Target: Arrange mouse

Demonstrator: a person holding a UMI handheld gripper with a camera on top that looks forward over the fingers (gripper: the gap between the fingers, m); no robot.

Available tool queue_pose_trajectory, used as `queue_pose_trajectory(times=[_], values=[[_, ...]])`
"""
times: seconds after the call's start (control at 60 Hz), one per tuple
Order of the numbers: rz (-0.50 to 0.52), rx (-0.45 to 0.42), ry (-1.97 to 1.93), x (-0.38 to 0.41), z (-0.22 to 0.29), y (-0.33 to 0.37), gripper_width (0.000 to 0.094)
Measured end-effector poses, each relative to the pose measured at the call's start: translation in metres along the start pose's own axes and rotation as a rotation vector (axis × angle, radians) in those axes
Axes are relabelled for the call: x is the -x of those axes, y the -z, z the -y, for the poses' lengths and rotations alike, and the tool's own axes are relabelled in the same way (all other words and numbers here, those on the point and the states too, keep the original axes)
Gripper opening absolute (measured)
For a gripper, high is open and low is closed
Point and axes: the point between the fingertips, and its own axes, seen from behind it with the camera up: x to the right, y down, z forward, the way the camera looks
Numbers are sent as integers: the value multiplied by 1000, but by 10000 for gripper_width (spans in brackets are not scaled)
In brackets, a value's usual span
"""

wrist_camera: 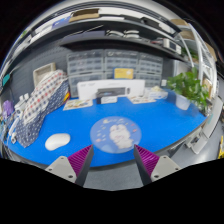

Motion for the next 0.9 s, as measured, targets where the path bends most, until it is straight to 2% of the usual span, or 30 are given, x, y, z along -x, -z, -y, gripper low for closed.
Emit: queue_pose_trajectory(times=[0.2,0.4,0.683,0.9], values=[[141,98,55,131,-57,-14,819],[222,126,73,220,-64,-39,816],[186,125,87,270,-35,-99,806],[195,119,87,298,-11,-144,801]])
